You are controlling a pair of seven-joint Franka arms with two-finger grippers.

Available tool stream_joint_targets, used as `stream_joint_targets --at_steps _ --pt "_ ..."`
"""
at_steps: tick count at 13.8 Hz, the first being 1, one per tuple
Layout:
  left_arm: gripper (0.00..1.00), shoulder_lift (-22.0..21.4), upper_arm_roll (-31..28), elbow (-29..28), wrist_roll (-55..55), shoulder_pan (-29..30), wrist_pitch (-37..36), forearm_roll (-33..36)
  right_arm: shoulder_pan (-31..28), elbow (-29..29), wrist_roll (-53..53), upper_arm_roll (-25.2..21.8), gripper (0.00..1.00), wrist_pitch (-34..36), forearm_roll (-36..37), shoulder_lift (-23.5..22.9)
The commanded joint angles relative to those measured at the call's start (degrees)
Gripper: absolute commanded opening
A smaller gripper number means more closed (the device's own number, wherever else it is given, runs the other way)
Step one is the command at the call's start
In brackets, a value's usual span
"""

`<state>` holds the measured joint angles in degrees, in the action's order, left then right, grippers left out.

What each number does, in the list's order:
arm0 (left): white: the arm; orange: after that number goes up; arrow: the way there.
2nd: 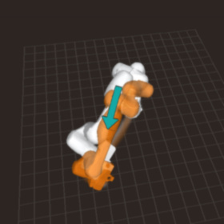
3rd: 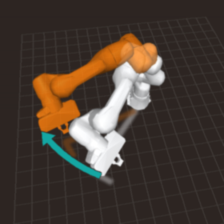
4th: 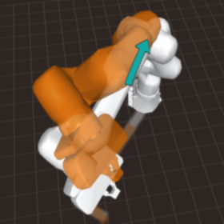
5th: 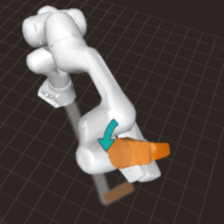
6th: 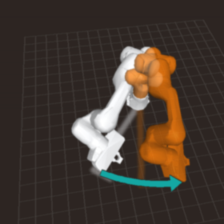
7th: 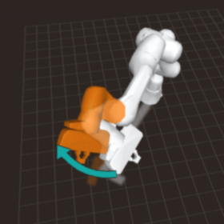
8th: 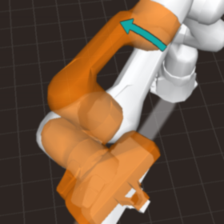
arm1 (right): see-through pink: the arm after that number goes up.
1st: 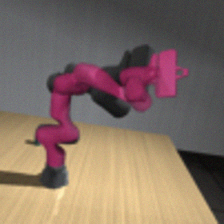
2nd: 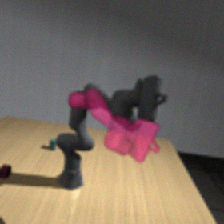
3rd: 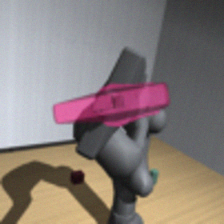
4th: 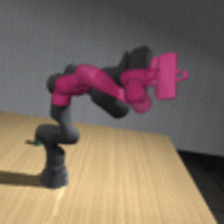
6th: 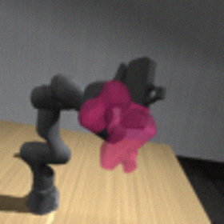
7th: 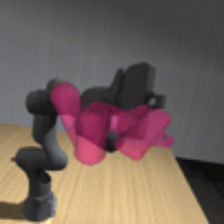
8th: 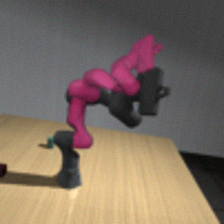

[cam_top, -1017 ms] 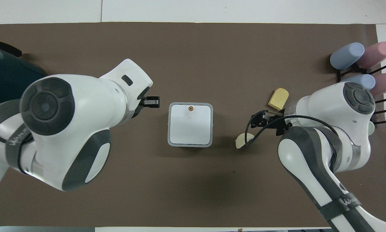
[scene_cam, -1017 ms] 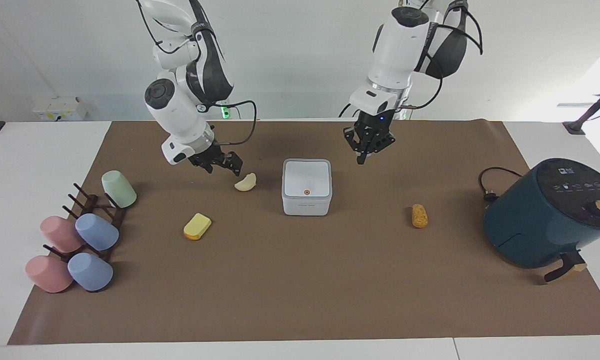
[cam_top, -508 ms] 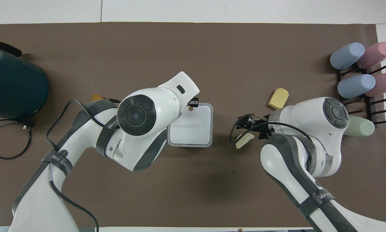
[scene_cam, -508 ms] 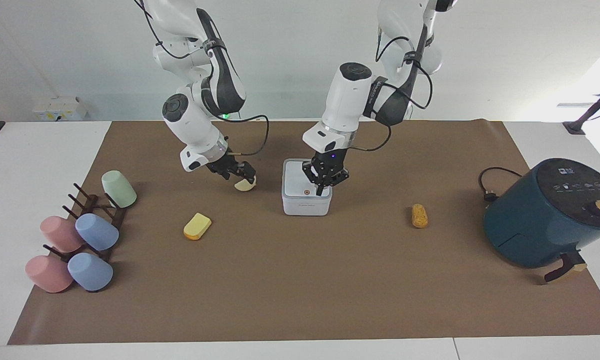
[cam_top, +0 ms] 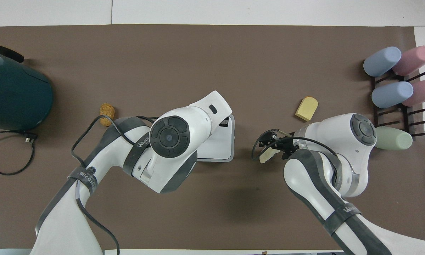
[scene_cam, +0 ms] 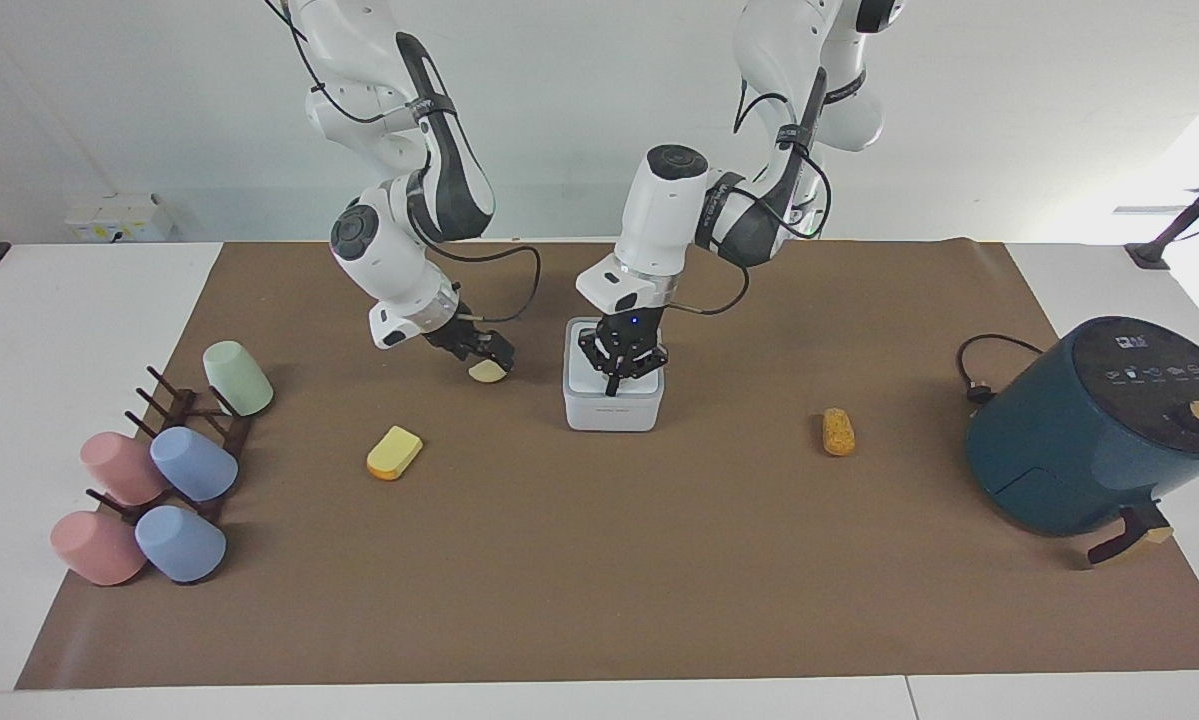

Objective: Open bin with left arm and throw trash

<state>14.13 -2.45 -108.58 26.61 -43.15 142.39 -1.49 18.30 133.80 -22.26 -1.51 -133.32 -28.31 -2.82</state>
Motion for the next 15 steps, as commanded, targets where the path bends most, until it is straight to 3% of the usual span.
stream_joint_targets --at_steps 1,3,4,6,7,8,10,12,13,14,15 --pt "0.00 -3.0 -0.7 -5.8 0.3 -1.3 0.0 0.2 1.3 1.9 -0.2 0.0 1.00 -3.2 -1.6 0.0" --pt "0.00 -3.1 -0.8 -4.2 0.3 -1.6 -5.1 0.2 1.3 2.1 0.5 0.1 0.99 -4.3 -1.6 -1.8" --pt "0.00 -4.0 -0.9 -2.8 0.3 -1.3 -9.0 0.1 1.2 1.8 1.5 0.0 0.87 -3.7 -1.6 -1.9" --pt "0.00 -8.6 -1.1 -2.8 0.1 -0.1 -15.6 0.2 0.9 2.0 3.0 0.0 0.42 -3.4 -1.6 -1.8" --pt "0.00 -10.7 -1.0 -2.9 0.0 1.7 -19.1 0.2 1.2 2.0 2.9 0.1 0.13 -3.1 -1.6 -1.8" --pt "0.00 -12.2 -1.0 -3.0 -0.2 3.1 -22.6 0.2 1.3 1.7 2.7 0.1 0.00 -2.6 -1.6 -1.8" --pt "0.00 -15.8 -1.0 -3.4 -0.1 7.1 -28.1 0.1 1.2 -0.2 2.7 0.0 0.00 0.2 -1.5 -2.1" --pt "0.00 -18.2 -1.2 -3.4 -0.7 11.1 -32.9 0.1 0.2 -7.0 2.4 -0.2 0.00 8.1 -0.8 -2.7" --pt "0.21 -18.7 -1.4 -3.3 -0.7 13.3 -34.2 0.1 -0.4 -11.2 2.2 -0.4 0.00 12.6 -0.7 -3.1" --pt "0.57 -19.4 -1.3 -3.4 -1.1 16.2 -34.7 0.1 -1.3 -15.2 1.3 -0.4 0.00 15.4 -0.5 -3.7" --pt "0.80 -19.5 -1.4 -3.3 -2.9 18.3 -35.5 0.2 -1.7 -19.9 -1.3 -0.4 0.00 18.3 -0.1 -4.7"
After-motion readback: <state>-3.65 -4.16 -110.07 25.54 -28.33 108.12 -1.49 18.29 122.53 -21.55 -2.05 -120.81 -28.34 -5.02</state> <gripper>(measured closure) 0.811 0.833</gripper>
